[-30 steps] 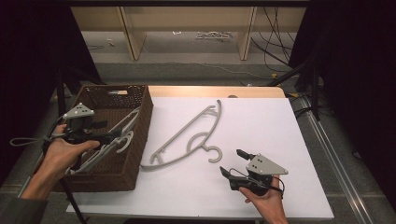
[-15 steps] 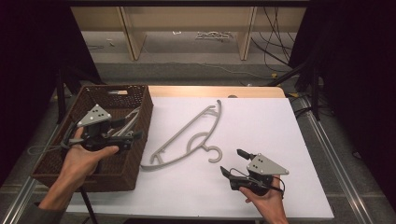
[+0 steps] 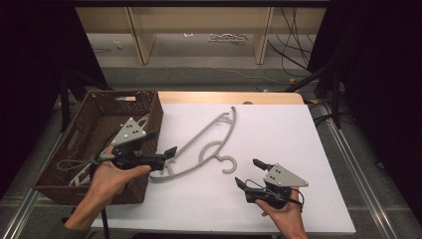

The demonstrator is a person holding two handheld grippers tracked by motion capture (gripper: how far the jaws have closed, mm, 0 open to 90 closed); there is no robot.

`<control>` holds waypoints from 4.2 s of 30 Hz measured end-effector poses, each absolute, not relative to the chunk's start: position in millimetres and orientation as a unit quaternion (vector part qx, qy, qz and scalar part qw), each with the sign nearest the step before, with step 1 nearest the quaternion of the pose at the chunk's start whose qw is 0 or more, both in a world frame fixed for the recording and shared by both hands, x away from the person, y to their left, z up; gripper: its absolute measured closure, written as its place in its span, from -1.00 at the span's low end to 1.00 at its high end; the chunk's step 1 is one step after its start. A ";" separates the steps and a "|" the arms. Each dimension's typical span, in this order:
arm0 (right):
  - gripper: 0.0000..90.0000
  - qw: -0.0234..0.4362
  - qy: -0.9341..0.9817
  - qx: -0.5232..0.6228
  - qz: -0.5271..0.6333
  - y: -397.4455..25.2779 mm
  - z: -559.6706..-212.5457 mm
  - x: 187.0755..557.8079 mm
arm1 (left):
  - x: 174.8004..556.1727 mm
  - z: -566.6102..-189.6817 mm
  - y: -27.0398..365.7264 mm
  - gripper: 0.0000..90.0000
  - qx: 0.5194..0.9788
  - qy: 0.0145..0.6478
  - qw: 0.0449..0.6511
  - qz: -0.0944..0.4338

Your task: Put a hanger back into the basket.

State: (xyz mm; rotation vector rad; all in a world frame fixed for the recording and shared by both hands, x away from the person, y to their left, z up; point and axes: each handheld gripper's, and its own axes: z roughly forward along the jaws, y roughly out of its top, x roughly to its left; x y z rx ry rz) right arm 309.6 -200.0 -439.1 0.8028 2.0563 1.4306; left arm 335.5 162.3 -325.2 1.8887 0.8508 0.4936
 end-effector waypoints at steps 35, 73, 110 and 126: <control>-0.54 0.246 0.750 0.299 0.536 -203.1 -435.9 307.2 | 350.0 -394.7 81.1 -0.50 0.831 0.300 0.435 0.173; -0.54 0.243 0.759 0.286 0.532 -198.2 -435.8 307.4 | 431.1 -472.2 38.1 -0.06 0.906 0.261 0.289 0.164; -0.53 0.250 0.757 0.279 0.536 -197.0 -436.0 307.6 | 464.4 -466.0 26.7 0.52 0.913 0.343 0.208 0.072; -0.53 0.252 0.759 0.277 0.532 -196.6 -436.6 307.8 | 467.1 -464.7 23.9 0.68 0.912 0.355 0.192 0.072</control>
